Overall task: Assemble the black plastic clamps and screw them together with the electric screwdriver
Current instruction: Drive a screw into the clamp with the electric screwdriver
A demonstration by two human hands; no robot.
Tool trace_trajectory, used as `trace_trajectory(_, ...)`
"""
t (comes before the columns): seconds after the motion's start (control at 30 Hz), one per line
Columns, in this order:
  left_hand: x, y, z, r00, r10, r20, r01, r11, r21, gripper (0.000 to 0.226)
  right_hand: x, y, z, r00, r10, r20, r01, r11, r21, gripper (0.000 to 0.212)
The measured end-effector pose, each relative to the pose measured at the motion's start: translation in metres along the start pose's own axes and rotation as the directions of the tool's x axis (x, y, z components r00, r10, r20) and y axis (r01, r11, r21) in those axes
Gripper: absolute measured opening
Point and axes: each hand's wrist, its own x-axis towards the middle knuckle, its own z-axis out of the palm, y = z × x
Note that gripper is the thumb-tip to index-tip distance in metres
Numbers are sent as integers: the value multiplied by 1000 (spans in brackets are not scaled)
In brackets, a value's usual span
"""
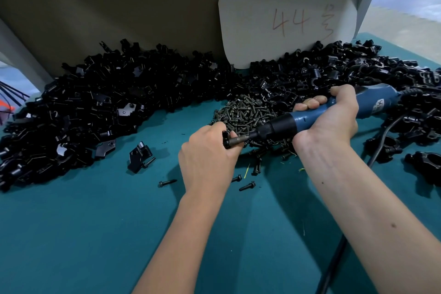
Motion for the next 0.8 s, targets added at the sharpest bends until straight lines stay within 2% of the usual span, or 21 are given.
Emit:
trace_trajectory(0.47, -1, 3, 5, 1000, -31, -1, 32, 999, 20, 48, 3, -7, 0, 1000, -7, 10, 7, 1000, 16, 19)
trace_trajectory(0.63, 1, -2, 4, 999, -34, -17, 34, 999, -41, 45, 2, -8, 1, 986, 43, 162, -51, 998, 48, 36)
trace_trajectory(0.73, 7, -13, -3, 994, -86, -69, 83, 996, -44, 45, 9, -24, 2, 955, 56, 291, -73, 996, 47, 30)
trace_trajectory(0.8, 11, -22, -6, 975, -201, -90, 177, 959, -223, 47, 15, -34, 2, 942, 61, 329, -69, 998, 12, 32)
